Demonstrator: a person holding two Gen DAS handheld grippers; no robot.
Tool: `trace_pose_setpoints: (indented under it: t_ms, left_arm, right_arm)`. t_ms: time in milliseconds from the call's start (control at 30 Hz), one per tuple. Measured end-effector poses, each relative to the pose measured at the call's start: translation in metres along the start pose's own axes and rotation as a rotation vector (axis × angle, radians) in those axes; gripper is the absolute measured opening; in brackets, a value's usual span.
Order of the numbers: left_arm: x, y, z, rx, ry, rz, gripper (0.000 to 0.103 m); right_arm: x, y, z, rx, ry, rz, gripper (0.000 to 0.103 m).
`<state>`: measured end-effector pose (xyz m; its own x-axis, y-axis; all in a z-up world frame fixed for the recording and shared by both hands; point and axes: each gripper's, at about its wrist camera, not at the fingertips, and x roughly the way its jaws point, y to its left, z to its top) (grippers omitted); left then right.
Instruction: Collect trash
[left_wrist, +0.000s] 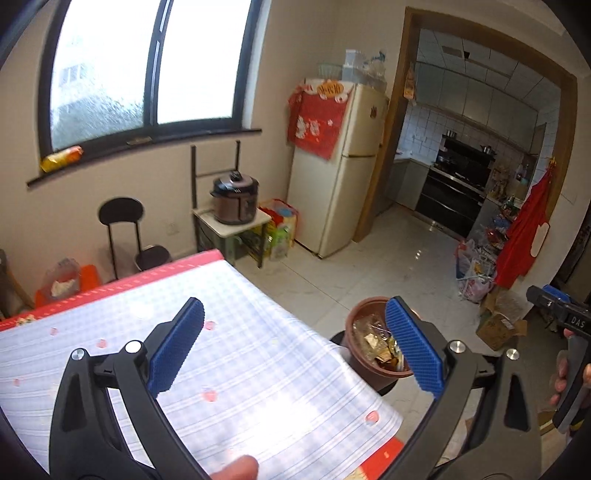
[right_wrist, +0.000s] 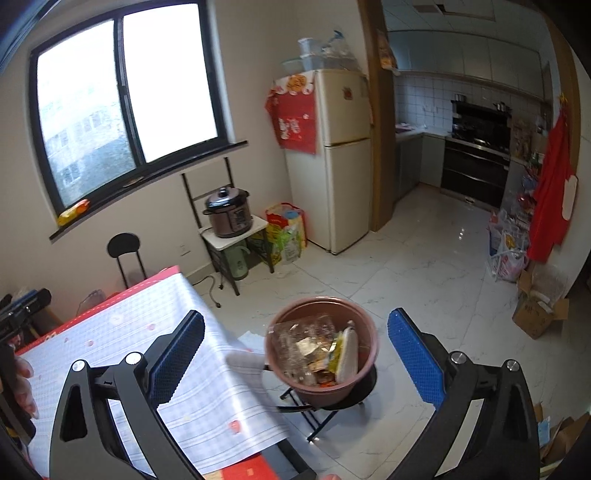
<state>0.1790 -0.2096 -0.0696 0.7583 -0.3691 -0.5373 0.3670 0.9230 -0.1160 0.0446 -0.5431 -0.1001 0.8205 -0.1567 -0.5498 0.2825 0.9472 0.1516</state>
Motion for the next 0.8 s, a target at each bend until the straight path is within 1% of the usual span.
trace_pose_setpoints:
  t_ms: [133, 267, 367, 533, 800]
  left_arm:
    - [-0.037, 0.019, -0.003, -0.005, -0.022, 0.026, 0.097]
    - [-0.064, 0.035, -0.007, -0.023, -0.040, 0.033, 0.097]
    - [-0.082, 0.044, -0.012, -0.022, -0.058, 0.055, 0.097]
    - [-0.103, 0.051, -0.017, -0.009, -0.081, 0.079, 0.097]
    - [-0.117, 0.049, -0.017, 0.018, -0.111, 0.077, 0.097]
  right_arm:
    - [-0.019, 0.029, -0.004, -0.021, -0.012, 0.018, 0.098]
    - [-0.035, 0.051, -0.007, -0.046, -0.028, 0.031, 0.098]
    - [-0.045, 0.063, -0.009, -0.060, -0.044, 0.033, 0.098]
    - [-0.057, 0.075, -0.010, -0.070, -0.062, 0.033, 0.098]
    - [-0.067, 0.084, -0.012, -0.082, -0.076, 0.017, 0.098]
